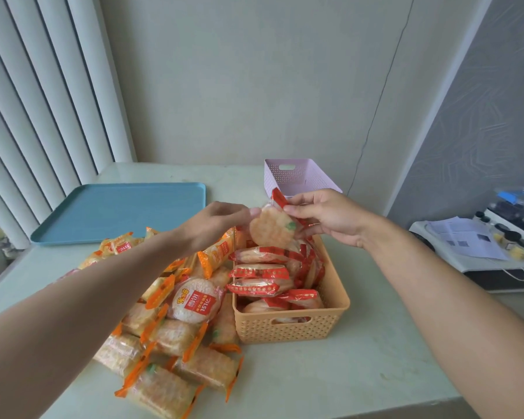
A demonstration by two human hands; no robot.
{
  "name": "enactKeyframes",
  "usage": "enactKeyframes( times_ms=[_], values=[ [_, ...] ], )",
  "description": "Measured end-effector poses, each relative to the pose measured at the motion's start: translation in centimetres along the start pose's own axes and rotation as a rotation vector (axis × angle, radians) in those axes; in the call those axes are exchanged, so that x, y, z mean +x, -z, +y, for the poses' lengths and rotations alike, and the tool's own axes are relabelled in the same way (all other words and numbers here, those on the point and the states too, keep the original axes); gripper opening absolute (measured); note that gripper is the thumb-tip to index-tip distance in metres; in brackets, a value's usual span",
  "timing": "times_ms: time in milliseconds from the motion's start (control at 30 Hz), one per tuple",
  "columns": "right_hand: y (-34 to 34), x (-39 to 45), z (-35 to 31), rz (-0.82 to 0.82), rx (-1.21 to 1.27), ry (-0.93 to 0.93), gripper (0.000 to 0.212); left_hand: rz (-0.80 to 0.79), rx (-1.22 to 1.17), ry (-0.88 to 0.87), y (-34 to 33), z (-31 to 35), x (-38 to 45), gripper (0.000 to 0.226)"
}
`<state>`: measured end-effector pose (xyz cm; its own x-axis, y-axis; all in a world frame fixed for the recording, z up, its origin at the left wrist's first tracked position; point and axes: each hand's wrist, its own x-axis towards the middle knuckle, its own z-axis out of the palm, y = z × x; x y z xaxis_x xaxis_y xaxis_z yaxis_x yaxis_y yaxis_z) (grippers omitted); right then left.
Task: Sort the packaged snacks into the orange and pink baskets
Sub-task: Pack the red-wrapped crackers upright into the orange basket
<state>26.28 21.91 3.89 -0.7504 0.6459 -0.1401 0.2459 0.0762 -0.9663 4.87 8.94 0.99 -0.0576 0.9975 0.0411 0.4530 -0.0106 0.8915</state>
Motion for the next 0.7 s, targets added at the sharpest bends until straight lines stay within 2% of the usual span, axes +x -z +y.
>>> enactKeyframes(
  times_ms=[67,167,267,333,400,467,533,600,700],
  values=[
    [-0.2,0.1,0.1,0.012,0.057,0.039,0.017,0.063,-0.046,-0.035,-0.3,0.2,0.3,0.025],
    [0.0,0.2,0.2,0.005,0.112,0.059,0.011,0.259,-0.189,-0.075,-0.3,0.5,1.1,0.037],
    [0.3,-0.1,0.5,-0.034,-0.023,0.058,0.019,0.369,-0.335,-0.110,0.3,0.8,1.9,0.041],
    [0.1,-0.2,1.1,0.036,-0.149,0.131,0.026,0.324,-0.281,-0.132,0.2,1.2,2.2,0.034],
    [0.0,0.2,1.5,0.235,-0.317,0.320,0.022,0.178,-0.263,-0.154,0.1,1.4,2.4,0.023],
    [0.0,0.5,1.6,0.348,-0.360,0.496,0.020,0.043,-0.343,-0.124,0.2,1.8,2.4,0.014],
    [0.2,0.4,1.6,0.342,-0.352,0.612,0.027,0.077,-0.451,-0.065,0.4,1.6,2.6,0.022],
    [0.3,0.3,1.7,0.302,-0.342,0.662,0.047,0.149,-0.412,-0.015,0.5,1.2,2.9,0.024],
    [0.0,0.7,2.2,0.312,-0.349,0.642,0.055,0.021,-0.359,0.046,0.2,0.5,3.1,0.029]
  ],
)
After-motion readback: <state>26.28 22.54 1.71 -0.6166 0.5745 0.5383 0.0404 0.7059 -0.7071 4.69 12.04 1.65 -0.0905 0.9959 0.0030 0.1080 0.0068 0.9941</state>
